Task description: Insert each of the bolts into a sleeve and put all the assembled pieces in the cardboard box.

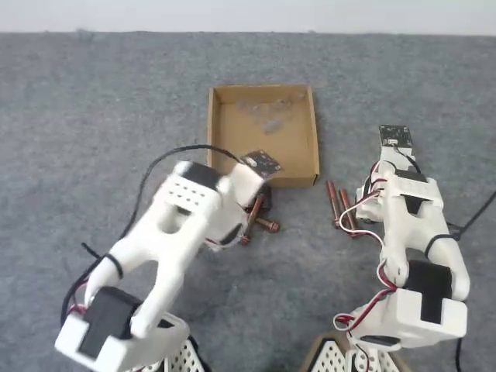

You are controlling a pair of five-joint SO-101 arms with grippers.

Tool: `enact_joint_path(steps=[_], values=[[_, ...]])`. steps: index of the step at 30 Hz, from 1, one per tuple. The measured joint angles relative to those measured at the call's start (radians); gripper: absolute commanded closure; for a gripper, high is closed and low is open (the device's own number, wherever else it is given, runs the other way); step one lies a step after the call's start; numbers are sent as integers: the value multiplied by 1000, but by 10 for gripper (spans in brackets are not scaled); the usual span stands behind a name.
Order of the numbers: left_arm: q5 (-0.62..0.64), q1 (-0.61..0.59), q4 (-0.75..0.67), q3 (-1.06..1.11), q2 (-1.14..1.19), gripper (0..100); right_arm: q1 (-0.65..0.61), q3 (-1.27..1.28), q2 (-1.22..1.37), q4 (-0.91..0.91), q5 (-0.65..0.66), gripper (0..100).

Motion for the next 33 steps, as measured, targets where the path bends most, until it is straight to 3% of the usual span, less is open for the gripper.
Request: enact_joint_path(steps=[3, 7, 16, 27, 33], values=[[68, 71, -64, 71, -32, 988, 0, 0, 0, 0, 0, 992], [176, 66, -207, 204, -57, 989, 0, 0, 0, 0, 0, 992], [284, -206, -361, 270, 14, 989, 0, 0, 0, 0, 0, 992], [400, -338, -394, 262, 20, 989, 0, 0, 0, 0, 0, 992], [537, -433, -479, 213, 29, 989, 0, 0, 0, 0, 0, 992]])
